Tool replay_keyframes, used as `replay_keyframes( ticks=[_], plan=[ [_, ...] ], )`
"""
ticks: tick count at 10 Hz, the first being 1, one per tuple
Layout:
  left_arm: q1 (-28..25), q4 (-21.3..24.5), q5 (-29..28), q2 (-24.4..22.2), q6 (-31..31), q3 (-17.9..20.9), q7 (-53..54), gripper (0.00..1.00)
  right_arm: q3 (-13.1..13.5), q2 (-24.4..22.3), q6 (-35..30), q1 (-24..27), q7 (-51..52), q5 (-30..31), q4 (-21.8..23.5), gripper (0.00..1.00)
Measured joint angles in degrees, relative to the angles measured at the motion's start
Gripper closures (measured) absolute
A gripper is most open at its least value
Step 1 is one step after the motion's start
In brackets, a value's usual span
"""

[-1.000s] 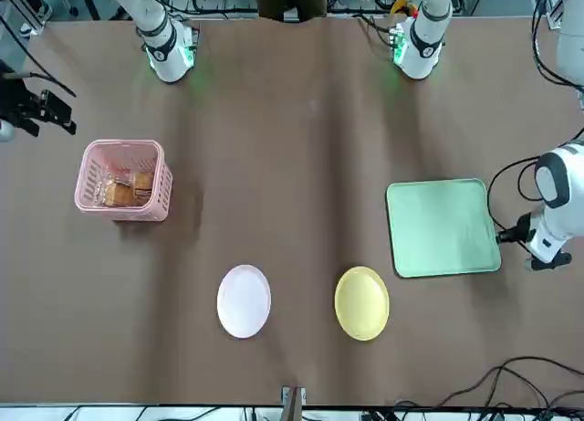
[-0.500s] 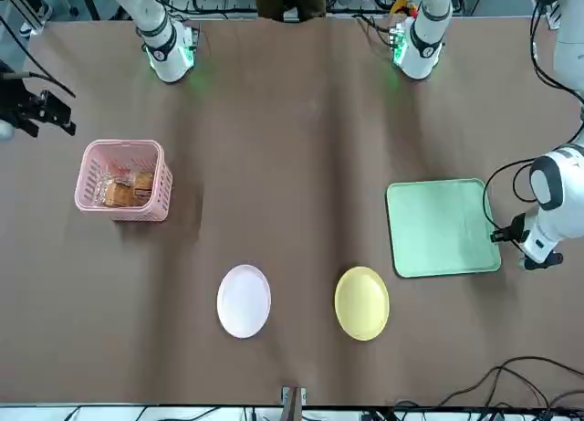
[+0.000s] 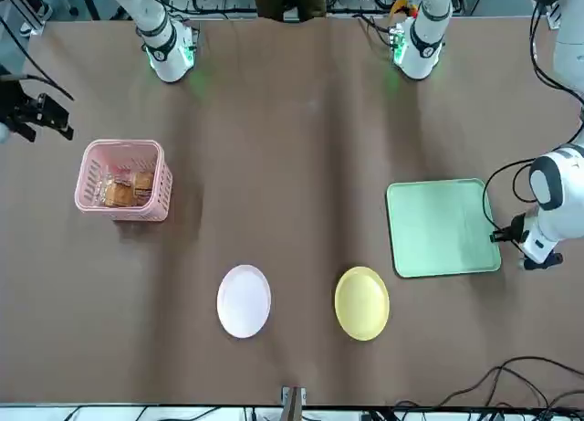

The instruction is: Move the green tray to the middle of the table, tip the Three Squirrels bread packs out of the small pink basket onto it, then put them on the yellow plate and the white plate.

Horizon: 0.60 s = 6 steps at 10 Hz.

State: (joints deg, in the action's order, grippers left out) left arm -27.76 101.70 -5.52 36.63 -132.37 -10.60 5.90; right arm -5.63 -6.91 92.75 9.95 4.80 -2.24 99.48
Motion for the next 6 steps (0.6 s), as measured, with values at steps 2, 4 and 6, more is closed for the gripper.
replay_keyframes(
  ticks=[2, 4, 6],
  plan=[
    [-0.16, -0.02, -0.56, 0.00, 0.00, 0.17, 0.37, 0.86, 0.00, 0.01, 0.03, 0.00, -0.01, 0.00, 0.00, 0.02],
    [-0.24, -0.03, -1.01, 0.00, 0.00, 0.31, 0.40, 0.85, 0.00, 0.03, 0.03, 0.00, -0.01, 0.00, 0.00, 0.02],
    [-0.24, 0.03, -1.04, 0.03, 0.00, 0.34, 0.41, 0.85, 0.00, 0.04, 0.03, 0.00, -0.01, 0.00, 0.00, 0.02]
  ],
)
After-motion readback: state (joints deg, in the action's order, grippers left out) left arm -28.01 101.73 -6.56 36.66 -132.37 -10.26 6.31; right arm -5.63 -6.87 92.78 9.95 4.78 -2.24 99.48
